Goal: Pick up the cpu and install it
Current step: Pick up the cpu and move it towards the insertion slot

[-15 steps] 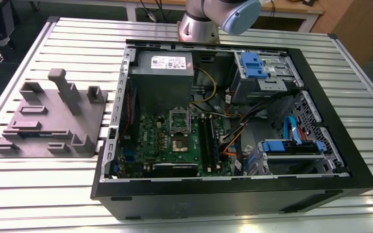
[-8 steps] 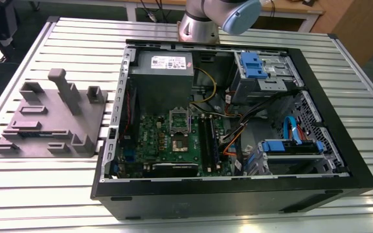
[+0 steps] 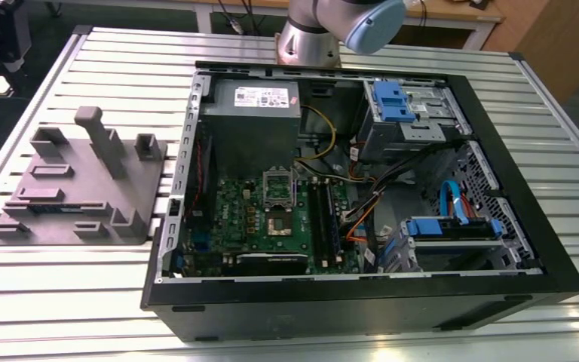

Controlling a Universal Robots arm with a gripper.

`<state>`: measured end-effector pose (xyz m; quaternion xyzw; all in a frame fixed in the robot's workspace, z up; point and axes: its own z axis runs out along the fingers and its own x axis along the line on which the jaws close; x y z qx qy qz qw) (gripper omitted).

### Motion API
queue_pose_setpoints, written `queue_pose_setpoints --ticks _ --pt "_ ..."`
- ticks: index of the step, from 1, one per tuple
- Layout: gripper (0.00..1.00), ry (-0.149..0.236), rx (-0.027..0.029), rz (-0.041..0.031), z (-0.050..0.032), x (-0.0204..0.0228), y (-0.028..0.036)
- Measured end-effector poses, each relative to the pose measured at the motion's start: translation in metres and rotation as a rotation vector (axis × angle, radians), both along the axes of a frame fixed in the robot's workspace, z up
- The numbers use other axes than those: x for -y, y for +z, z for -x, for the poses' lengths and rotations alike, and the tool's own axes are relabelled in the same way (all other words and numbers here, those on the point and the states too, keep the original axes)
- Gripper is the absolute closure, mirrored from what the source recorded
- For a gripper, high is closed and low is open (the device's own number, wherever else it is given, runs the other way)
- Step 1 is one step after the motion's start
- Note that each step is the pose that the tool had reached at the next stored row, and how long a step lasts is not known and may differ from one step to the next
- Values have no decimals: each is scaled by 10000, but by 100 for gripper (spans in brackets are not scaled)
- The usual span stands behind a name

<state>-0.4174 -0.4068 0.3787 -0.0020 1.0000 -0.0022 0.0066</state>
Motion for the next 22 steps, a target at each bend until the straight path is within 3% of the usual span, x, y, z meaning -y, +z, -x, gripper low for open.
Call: queue_pose_setpoints --ticks 22 --pt "53 0 0 0 -67 0 0"
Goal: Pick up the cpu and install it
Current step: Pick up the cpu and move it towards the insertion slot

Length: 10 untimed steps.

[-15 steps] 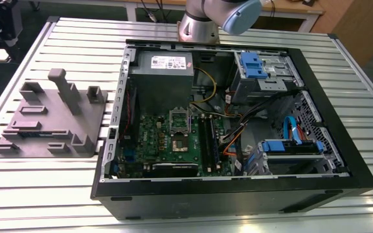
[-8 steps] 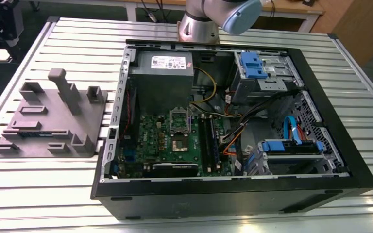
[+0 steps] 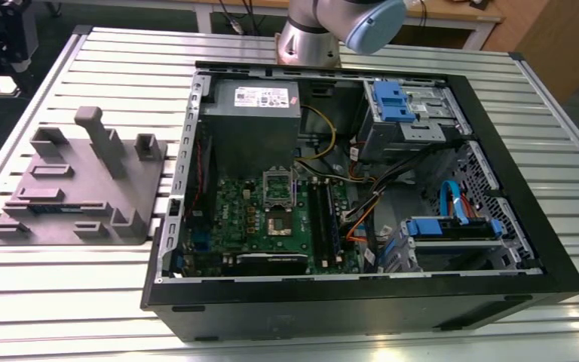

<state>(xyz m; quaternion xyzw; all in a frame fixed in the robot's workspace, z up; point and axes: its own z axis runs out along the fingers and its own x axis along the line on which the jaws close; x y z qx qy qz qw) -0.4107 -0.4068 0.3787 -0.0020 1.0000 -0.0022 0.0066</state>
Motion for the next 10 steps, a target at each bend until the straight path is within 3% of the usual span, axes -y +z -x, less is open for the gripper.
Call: queue_pose_setpoints --ticks 10 --pt "53 0 0 -1 -24 0 0"
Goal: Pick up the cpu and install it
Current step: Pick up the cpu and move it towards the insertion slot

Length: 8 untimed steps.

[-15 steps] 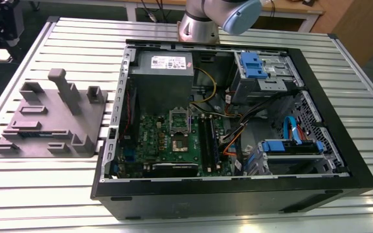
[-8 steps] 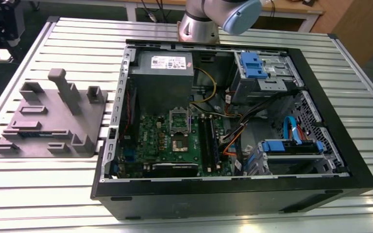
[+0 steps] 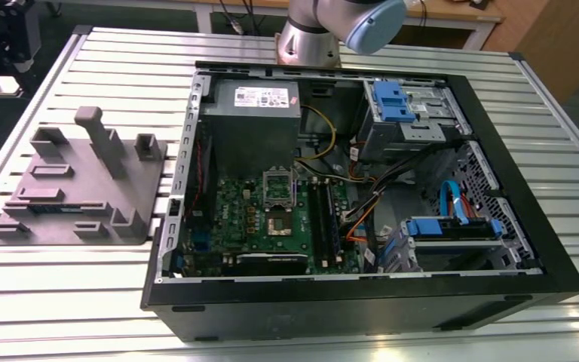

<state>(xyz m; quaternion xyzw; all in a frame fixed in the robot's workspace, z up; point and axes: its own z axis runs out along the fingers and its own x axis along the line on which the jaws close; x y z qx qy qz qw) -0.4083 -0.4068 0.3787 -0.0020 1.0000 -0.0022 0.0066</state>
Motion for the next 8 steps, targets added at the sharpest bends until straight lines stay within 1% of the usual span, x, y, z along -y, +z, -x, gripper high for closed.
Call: queue_pose_setpoints --ticks 8 --pt "53 3 0 1 -14 0 0"
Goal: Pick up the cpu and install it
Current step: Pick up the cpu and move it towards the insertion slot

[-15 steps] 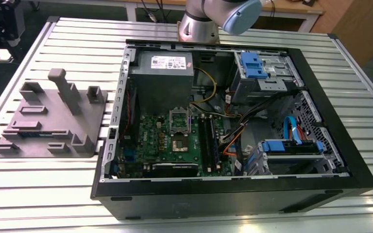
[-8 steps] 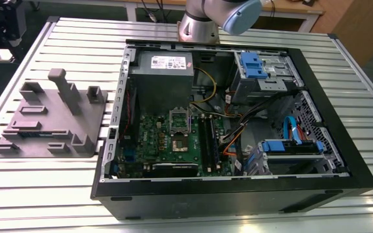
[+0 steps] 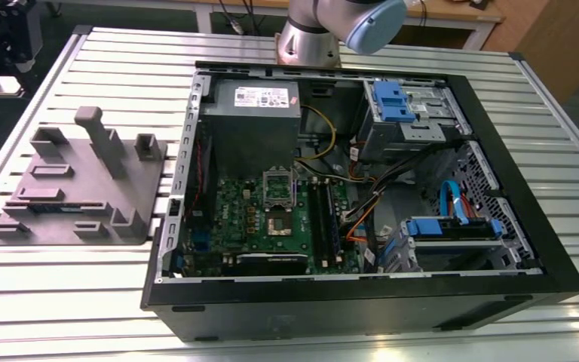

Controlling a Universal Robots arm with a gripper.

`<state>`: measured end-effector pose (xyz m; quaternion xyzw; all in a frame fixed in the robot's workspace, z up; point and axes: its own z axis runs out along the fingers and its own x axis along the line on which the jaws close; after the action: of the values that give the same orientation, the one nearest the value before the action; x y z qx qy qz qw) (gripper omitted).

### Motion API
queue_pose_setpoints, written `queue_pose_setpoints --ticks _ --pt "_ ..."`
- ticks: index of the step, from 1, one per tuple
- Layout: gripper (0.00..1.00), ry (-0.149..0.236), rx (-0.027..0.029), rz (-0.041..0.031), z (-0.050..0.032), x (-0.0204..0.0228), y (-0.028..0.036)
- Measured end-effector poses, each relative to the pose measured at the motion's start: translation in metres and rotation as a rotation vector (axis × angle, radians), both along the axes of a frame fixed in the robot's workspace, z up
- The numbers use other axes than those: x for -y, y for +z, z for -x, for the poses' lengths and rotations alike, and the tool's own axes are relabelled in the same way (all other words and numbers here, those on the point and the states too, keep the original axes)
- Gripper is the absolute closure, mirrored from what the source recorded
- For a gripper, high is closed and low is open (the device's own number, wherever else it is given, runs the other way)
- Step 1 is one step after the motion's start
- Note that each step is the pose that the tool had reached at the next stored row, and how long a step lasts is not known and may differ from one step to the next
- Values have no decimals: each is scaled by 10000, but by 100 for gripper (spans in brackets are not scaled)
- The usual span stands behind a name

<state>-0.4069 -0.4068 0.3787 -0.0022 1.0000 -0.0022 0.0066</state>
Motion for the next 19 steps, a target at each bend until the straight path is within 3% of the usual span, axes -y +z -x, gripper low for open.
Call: queue_pose_setpoints --ticks 12,19 --pt "53 -1 0 0 -3 0 -2" --pt "53 0 -1 0 -45 0 -2"
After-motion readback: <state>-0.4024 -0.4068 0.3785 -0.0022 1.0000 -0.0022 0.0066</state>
